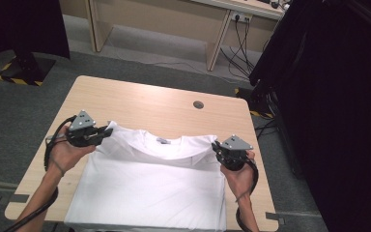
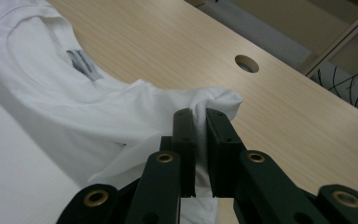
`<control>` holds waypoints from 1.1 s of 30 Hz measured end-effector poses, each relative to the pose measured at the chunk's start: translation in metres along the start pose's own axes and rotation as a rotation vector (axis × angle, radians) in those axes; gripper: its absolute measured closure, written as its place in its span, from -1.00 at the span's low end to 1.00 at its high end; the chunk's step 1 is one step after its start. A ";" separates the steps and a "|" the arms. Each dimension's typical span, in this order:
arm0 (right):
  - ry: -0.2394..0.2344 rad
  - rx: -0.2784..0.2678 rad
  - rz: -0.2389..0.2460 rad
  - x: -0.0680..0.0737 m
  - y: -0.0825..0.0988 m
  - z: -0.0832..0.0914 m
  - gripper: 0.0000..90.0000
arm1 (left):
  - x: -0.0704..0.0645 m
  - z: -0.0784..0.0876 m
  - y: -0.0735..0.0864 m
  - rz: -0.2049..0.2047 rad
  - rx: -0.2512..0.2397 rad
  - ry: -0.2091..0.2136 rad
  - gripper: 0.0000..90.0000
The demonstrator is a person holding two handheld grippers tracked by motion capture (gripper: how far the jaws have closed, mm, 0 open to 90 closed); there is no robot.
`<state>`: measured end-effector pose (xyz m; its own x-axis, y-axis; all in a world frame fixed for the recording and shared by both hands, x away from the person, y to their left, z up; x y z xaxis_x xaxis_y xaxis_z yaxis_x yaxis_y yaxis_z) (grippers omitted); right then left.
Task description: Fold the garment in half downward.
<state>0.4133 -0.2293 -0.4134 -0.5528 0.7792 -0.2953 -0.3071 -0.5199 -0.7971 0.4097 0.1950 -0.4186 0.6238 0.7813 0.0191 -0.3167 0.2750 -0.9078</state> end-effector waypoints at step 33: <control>-0.074 0.261 -0.025 0.025 0.097 -0.001 0.83 | -0.037 -0.007 0.104 0.025 0.215 0.022 0.75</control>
<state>0.3706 -0.2604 -0.4988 -0.5950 0.7700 -0.2304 -0.5053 -0.5813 -0.6378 0.3587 0.1906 -0.5163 0.6285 0.7777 -0.0139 -0.4758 0.3703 -0.7978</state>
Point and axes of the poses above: each handheld gripper's, and its own axes: z roughly backward along the jaws, y roughly out of its underside, x roughly to its left, the point moved 4 cm from there along -z, roughly forward along the jaws
